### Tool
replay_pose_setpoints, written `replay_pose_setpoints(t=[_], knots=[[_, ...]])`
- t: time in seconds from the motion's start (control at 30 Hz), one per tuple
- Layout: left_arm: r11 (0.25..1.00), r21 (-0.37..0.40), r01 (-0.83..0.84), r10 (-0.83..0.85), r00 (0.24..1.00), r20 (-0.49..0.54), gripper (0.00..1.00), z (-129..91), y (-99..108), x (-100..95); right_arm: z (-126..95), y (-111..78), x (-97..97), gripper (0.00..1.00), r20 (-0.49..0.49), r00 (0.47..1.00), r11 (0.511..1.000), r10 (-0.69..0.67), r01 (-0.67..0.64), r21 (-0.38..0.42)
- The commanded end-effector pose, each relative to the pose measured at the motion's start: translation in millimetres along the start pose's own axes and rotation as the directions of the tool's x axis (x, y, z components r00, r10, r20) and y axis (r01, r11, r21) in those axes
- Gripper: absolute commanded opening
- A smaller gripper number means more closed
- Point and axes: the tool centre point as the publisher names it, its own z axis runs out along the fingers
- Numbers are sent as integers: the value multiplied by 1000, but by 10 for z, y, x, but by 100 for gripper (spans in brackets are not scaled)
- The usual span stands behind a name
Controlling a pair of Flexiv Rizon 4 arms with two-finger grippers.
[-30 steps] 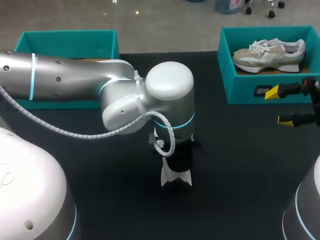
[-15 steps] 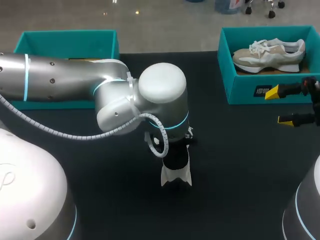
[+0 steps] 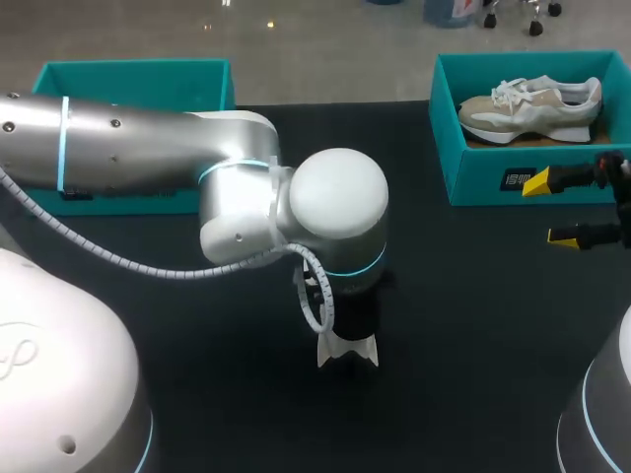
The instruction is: Take the shoe out of the shoebox, open the shoe tongue, remove and reinsert the insole, then place the shoe into the shoebox
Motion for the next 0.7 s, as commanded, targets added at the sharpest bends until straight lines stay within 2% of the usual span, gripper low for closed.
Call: replay_pose_setpoints(t=[0.03,0.23,0.5,0.53,0.57,0.6,0.63,0.67,0.7], knots=[[998,-70,8,-8,1000,-6,0,-225,89,63,7,-9,-1,100,3,1000,1000,2,-2,-1],[993,-113,23,-23,1000,1,0,-348,284,80,7,-9,-1,100,3,1000,1000,2,-2,-1],[991,-136,8,-11,1000,-24,0,-358,327,67,7,-9,-1,100,3,1000,1000,2,-2,-1],[991,-136,8,-12,999,-30,12,-353,328,65,7,-9,-1,100,3,1000,1000,2,-2,-1],[990,-139,4,-10,999,-38,40,-344,327,60,7,-9,-1,100,3,1000,1000,2,-2,-1],[989,-145,6,-12,999,-41,56,-338,324,56,7,-9,-1,100,3,1000,1000,2,-2,-1],[989,-145,6,-12,999,-43,88,-334,323,51,7,-9,-1,100,3,1000,1000,2,-2,-1],[990,-144,8,-15,999,-46,100,-332,321,47,7,-9,-1,100,3,1000,1000,2,-2,-1],[990,-142,7,-14,999,-49,100,-328,317,43,7,-9,-1,100,3,1000,1000,2,-2,-1]])
